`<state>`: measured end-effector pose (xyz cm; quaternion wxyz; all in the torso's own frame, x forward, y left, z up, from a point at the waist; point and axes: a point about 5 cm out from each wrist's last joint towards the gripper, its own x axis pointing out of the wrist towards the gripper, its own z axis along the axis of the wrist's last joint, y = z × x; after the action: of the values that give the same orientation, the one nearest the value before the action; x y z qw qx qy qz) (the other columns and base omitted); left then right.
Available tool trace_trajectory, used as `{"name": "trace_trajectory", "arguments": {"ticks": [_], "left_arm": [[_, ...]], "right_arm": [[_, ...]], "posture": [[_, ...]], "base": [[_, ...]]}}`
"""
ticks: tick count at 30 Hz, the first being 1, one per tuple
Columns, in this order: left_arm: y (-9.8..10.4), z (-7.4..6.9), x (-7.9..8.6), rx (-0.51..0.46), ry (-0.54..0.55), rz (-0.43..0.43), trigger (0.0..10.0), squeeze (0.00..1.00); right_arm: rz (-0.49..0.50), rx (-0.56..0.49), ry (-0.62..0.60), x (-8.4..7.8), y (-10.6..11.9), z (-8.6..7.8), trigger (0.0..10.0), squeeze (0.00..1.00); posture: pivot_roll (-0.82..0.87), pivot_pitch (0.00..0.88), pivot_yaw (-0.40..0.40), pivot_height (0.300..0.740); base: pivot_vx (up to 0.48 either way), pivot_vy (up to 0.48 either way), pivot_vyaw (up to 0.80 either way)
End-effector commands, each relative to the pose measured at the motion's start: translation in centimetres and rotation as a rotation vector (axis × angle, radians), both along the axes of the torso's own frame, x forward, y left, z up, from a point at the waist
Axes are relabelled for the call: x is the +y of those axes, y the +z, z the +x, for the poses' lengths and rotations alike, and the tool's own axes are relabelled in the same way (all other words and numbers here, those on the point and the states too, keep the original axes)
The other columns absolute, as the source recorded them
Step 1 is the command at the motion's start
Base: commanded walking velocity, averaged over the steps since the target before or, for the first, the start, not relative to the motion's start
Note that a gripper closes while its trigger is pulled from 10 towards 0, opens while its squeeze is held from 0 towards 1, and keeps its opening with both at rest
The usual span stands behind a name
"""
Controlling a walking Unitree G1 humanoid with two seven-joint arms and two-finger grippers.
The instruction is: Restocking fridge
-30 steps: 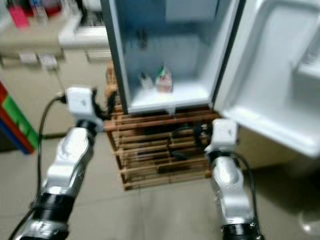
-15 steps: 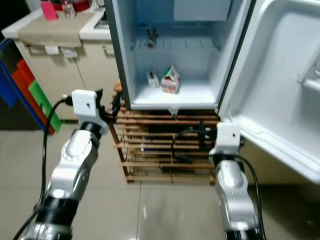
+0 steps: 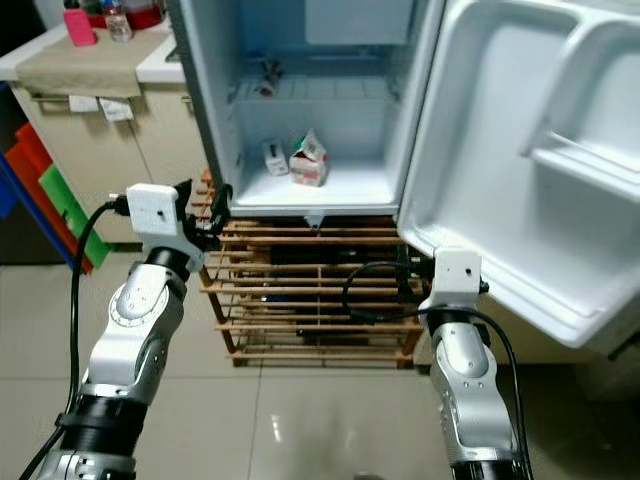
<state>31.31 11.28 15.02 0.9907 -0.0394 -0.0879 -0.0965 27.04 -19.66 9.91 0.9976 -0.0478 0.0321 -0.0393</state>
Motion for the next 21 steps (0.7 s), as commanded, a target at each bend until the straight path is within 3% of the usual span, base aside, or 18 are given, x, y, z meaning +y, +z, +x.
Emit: {"name": "trace_trajectory", "arguments": {"ticks": [1, 8, 21], "left_arm": [[0.35, 0.13, 0.67, -0.013, 0.013, 0.003, 10.0, 0.0], [0.25, 0.25, 0.56, -0.01, 0.008, 0.0, 10.0, 0.0], [0.36, 0.03, 0.18, -0.03, -0.02, 0.004, 10.0, 0.0]], "right_arm": [[-0.001, -0.001, 0.018, 0.34, 0.04, 0.0, 10.0, 0.0], [-0.003, -0.004, 0.018, 0.3, 0.1, 0.02, 10.0, 0.0], [-0.005, -0.001, 0.022, 0.34, 0.0, -0.07, 10.0, 0.0]], "posture": [[-0.16, 0.0, 0.05, 0.74], [-0.17, 0.0, 0.047, 0.74], [-0.17, 0.0, 0.046, 0.74]], "base": [[0.0, 0.0, 0.0], [-0.239, -0.204, 0.0], [0.0, -0.021, 0.0]]}}
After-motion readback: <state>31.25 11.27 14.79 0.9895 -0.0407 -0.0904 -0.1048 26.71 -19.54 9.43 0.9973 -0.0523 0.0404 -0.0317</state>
